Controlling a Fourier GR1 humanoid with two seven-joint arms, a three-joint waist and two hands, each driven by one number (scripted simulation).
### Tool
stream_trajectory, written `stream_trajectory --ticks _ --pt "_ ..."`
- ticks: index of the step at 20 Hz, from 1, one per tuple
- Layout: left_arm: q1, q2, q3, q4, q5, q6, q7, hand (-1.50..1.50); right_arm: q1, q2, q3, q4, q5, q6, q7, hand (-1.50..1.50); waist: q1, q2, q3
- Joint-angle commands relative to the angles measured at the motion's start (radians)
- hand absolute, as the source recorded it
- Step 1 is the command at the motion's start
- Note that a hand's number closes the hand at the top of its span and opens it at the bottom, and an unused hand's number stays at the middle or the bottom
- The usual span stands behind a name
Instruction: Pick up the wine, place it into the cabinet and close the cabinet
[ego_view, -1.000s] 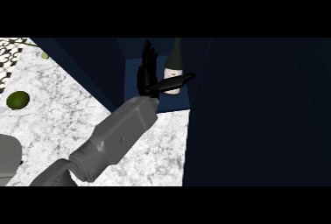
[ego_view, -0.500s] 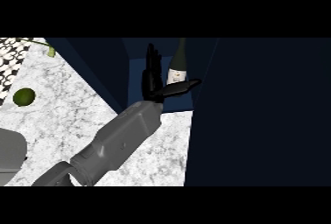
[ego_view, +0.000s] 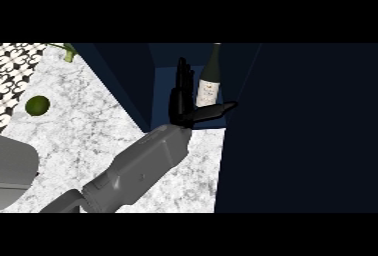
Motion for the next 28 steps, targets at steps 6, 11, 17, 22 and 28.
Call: stream_trajectory --ticks 6,11,17,22,28 --pt "0.077 -0.002 -0.053 -0.082 -0.022 0.028 -0.06 -1.5 0.024 0.004 -0.008 0.05 0.013 0.017 -0.071 -1.5 0.025 -0.005 0.001" --pt "0.142 0.002 -0.014 -0.121 -0.144 0.018 -0.065 -1.5 0.015 -0.022 -0.036 -0.044 -0.002 -0.013 0.034 -1.5 0.054 -0.013 0.001" --pt "0.259 0.015 0.013 -0.307 -0.256 0.09 -0.051 -1.5 0.07 0.022 0.047 -0.022 0.075 -0.022 -0.031 -1.5 0.059 -0.014 0.001" --pt "0.336 0.143 -0.015 -0.518 -0.338 0.073 0.029 -1.5 -0.005 0.024 0.042 -0.039 0.097 -0.073 0.052 -1.5 0.067 -0.016 0.001" --pt "0.465 0.274 -0.03 -0.715 -0.43 0.03 0.088 -1.5 0.055 0.007 0.01 0.002 0.102 -0.031 -0.055 -1.5 0.064 -0.014 0.001"
